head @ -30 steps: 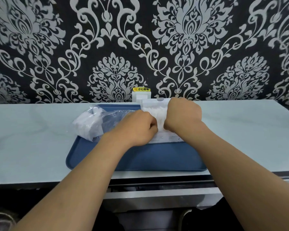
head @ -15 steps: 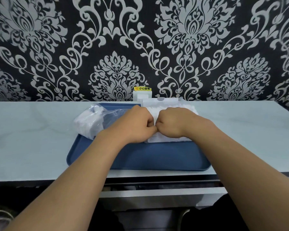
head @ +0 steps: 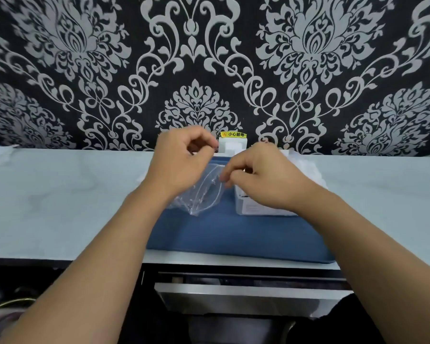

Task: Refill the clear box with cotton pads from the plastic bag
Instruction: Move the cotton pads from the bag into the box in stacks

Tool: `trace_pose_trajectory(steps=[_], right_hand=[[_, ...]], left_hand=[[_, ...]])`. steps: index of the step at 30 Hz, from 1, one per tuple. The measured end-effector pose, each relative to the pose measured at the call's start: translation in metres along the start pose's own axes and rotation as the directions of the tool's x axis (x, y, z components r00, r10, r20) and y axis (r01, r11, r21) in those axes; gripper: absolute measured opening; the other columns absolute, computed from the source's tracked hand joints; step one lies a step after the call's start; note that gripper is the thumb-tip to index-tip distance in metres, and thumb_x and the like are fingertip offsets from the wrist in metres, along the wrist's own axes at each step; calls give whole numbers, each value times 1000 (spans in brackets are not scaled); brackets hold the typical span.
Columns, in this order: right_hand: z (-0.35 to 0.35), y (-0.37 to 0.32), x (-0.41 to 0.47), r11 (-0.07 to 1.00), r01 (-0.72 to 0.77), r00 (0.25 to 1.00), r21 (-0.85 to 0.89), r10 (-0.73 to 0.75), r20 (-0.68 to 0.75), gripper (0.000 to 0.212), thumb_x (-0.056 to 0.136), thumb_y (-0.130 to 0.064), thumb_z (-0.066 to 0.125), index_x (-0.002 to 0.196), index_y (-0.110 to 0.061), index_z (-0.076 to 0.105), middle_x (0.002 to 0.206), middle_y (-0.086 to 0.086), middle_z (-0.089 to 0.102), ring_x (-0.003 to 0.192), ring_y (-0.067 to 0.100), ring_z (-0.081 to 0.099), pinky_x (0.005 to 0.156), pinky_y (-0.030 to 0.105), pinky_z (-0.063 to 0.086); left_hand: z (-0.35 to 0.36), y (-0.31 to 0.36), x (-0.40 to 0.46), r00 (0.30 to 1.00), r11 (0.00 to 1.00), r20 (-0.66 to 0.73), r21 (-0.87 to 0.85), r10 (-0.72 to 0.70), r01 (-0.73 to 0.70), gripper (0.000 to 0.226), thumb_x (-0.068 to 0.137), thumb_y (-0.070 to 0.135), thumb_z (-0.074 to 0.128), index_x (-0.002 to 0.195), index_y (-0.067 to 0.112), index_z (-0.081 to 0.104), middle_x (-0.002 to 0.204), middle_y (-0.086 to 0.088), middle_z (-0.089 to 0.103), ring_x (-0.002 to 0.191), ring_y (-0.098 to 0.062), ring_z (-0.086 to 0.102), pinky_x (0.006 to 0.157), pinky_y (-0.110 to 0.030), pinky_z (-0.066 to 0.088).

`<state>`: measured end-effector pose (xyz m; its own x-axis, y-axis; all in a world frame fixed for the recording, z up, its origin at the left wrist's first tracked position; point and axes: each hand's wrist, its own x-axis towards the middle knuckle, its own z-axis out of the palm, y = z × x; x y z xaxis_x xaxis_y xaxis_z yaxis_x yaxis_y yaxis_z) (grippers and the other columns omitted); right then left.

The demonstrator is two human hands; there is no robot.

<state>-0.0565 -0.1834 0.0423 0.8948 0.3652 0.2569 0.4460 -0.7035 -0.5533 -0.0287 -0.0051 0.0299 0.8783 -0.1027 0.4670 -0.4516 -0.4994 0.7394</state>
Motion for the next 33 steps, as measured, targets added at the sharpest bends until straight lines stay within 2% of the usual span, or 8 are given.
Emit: trace_pose_trajectory(steps=[4,6,10,13,16,22,27,33], right_hand=[[51,-3,17,993,69,977,-100,-47,208,42,79,8,48,99,-13,78,98,5,76,91,17,66,84,29,52],[70,-1,27,985,53,983,-166,-22,184,39,72,10,46,85,-14,74,86,9,71,85,29,63,78,37,54],[71,3,41,983,-100,995,-152,100,-9,38,75,9,57,67,-24,74,83,5,72,75,20,65,69,26,53],[70,6,43,980,-155,986,-127,162,45,29,77,1,69,52,-14,62,60,3,56,55,15,47,52,23,41],[71,7,43,994,-95,980,-45,101,174,20,89,-11,67,69,-11,69,66,-2,59,60,14,49,61,29,44],[65,1,41,997,-6,949,-74,29,314,24,100,-9,49,78,-12,58,70,-8,47,63,4,42,65,28,33],[68,-5,38,998,36,974,-53,-23,226,58,95,0,41,147,-27,44,80,3,57,66,14,49,64,30,44],[61,-7,37,984,113,981,-135,-90,171,57,88,-6,49,140,-31,51,81,1,65,71,23,61,68,37,55]], left_hand=[[-35,-41,1,973,887,-16,406,-232,218,57,80,20,73,135,21,58,136,1,56,126,-16,52,108,-34,42],[-45,-54,-1,918,794,6,503,-397,340,74,79,29,76,146,18,46,148,-5,45,133,-24,44,107,-38,38],[-42,-63,-5,884,833,85,386,-460,396,52,80,29,76,128,20,59,126,-2,60,101,-18,53,81,-27,40],[-41,-67,-4,877,839,117,374,-466,396,57,72,47,82,120,25,62,115,5,62,99,-17,56,75,-28,43],[-45,-72,-3,867,817,171,457,-468,351,62,62,56,86,109,25,62,107,4,62,95,-18,58,72,-29,42],[-50,-72,-3,860,877,203,225,-468,425,27,81,16,68,106,26,69,101,5,66,91,-18,62,78,-32,51],[-50,-68,-3,854,894,276,53,-442,445,14,81,9,59,83,22,66,79,4,63,75,-16,55,70,-29,41],[-44,-63,-4,795,861,406,-38,-451,508,38,63,15,54,97,3,67,81,-3,61,77,-18,53,66,-30,39]])
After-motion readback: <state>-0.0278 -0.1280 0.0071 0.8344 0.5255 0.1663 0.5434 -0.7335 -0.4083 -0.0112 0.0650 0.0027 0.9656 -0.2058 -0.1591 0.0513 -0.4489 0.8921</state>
